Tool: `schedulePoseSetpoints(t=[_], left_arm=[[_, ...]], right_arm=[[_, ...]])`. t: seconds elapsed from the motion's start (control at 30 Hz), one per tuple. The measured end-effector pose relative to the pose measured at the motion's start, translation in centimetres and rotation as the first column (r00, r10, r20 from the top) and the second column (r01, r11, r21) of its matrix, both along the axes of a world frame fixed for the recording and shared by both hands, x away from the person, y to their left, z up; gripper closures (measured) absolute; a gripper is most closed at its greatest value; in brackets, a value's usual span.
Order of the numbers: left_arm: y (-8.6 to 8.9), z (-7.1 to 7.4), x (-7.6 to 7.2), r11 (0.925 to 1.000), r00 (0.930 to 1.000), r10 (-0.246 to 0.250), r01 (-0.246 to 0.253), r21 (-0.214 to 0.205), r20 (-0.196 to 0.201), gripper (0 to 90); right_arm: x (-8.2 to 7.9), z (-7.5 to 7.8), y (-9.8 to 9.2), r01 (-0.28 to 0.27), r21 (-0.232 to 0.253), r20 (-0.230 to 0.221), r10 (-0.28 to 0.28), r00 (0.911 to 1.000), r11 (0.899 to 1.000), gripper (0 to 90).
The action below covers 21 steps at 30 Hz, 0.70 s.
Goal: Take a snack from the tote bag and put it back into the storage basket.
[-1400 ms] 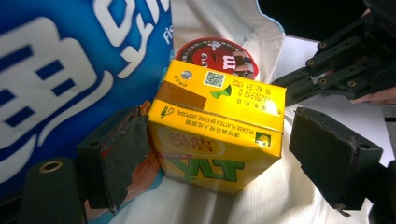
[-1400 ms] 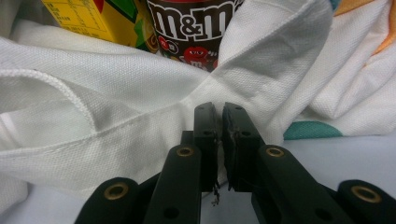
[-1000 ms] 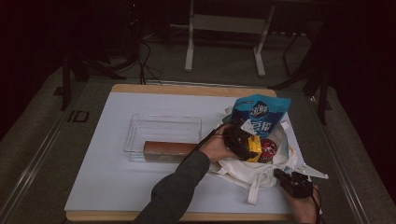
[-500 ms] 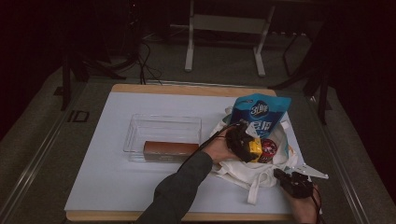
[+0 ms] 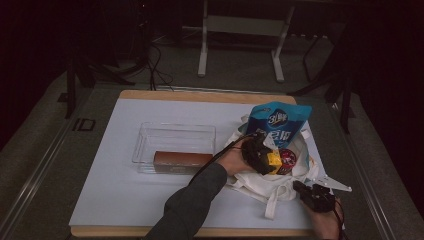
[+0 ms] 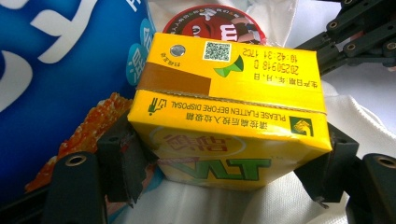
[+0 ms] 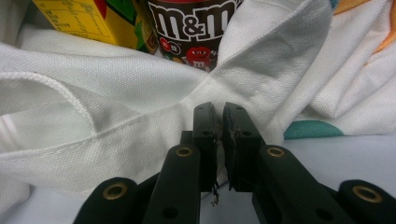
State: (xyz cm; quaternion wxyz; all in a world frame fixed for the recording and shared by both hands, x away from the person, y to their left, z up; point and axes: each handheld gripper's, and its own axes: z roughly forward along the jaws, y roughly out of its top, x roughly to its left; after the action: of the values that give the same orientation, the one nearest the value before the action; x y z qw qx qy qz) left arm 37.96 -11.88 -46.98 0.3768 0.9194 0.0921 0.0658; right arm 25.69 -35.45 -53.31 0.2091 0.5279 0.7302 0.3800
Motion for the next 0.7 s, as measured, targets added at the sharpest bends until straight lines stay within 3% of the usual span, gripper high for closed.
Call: schedulePoseSetpoints(t=[0.43,0.7], left_arm=[[0.1,0.4,-0.4,0.9995,0.9994,0.016,-0.017,0.027,0.03,28.7],[0.8,1.7,-0.9,0.9992,0.9983,0.039,-0.038,-0.01,0.044,28.7]], right_arm=[[0.0,0.0,0.0,-0.001,0.002,0.0,0.001,1.0,1.0,83.5],[0.0,0.0,0.0,-0.001,0.0,0.001,0.001,1.0,1.0,83.5]])
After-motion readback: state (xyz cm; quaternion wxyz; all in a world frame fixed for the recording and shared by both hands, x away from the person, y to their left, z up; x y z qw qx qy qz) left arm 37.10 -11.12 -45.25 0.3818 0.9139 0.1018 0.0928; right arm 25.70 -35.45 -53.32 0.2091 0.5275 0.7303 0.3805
